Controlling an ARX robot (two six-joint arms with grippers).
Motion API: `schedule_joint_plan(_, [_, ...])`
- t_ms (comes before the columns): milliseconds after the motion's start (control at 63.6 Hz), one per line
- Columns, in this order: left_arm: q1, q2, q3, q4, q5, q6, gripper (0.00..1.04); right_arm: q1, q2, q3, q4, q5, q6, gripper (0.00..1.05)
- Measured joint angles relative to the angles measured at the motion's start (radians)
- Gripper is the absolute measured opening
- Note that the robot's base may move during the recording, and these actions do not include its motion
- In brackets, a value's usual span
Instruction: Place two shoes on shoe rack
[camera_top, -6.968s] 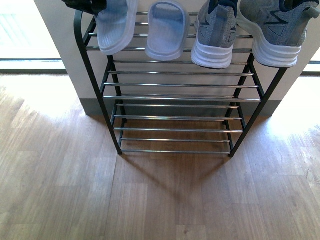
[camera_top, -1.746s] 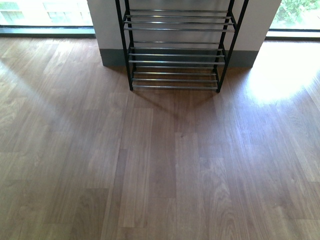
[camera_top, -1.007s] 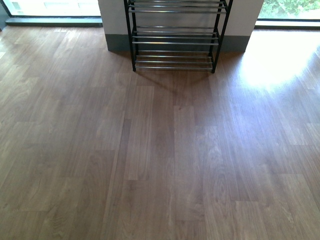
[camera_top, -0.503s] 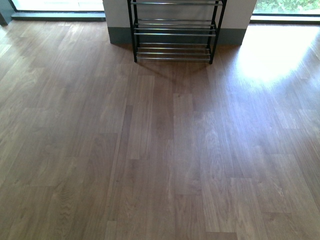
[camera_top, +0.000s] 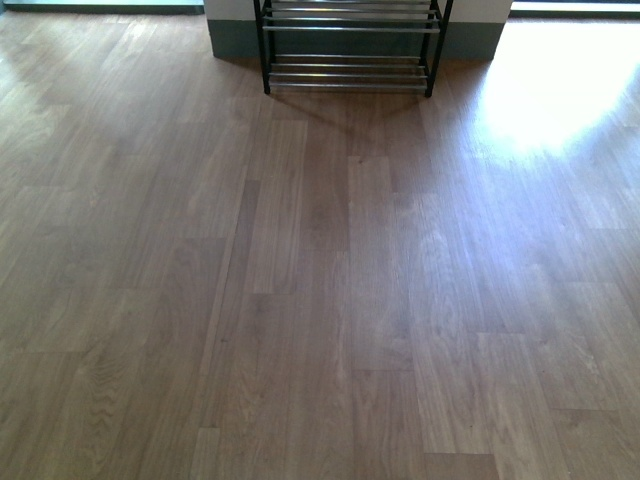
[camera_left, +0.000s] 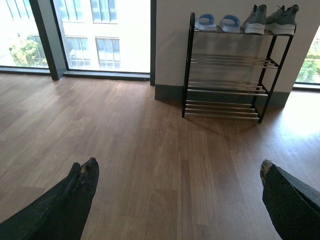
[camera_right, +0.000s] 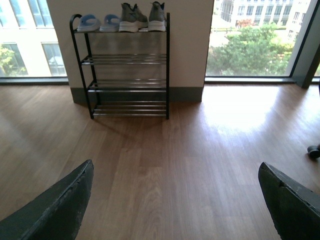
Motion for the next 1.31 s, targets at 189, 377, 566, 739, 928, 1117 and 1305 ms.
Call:
schedule_joint_plan(189, [0.000, 0.000, 0.000, 0.000, 0.000, 0.000, 0.95, 0.000, 0.000, 0.000, 0.000, 0.000, 0.000, 0.96])
schedule_joint_plan(377, [0.000, 0.000, 0.000, 0.000, 0.000, 0.000, 0.95, 0.000, 0.000, 0.000, 0.000, 0.000, 0.000, 0.96])
schedule_joint_plan(566, [0.000, 0.000, 0.000, 0.000, 0.000, 0.000, 0.95, 0.000, 0.000, 0.000, 0.000, 0.000, 0.000, 0.96])
schedule_joint_plan(739, [0.000, 0.000, 0.000, 0.000, 0.000, 0.000, 0.95, 0.000, 0.000, 0.000, 0.000, 0.000, 0.000, 0.96])
schedule_joint_plan(928, [0.000, 0.000, 0.000, 0.000, 0.000, 0.000, 0.95, 0.000, 0.000, 0.000, 0.000, 0.000, 0.000, 0.96])
schedule_joint_plan(1117, [0.000, 0.000, 0.000, 0.000, 0.000, 0.000, 0.95, 0.000, 0.000, 0.000, 0.000, 0.000, 0.000, 0.96])
schedule_joint_plan(1305, [0.000, 0.000, 0.000, 0.000, 0.000, 0.000, 0.95, 0.000, 0.000, 0.000, 0.000, 0.000, 0.000, 0.96])
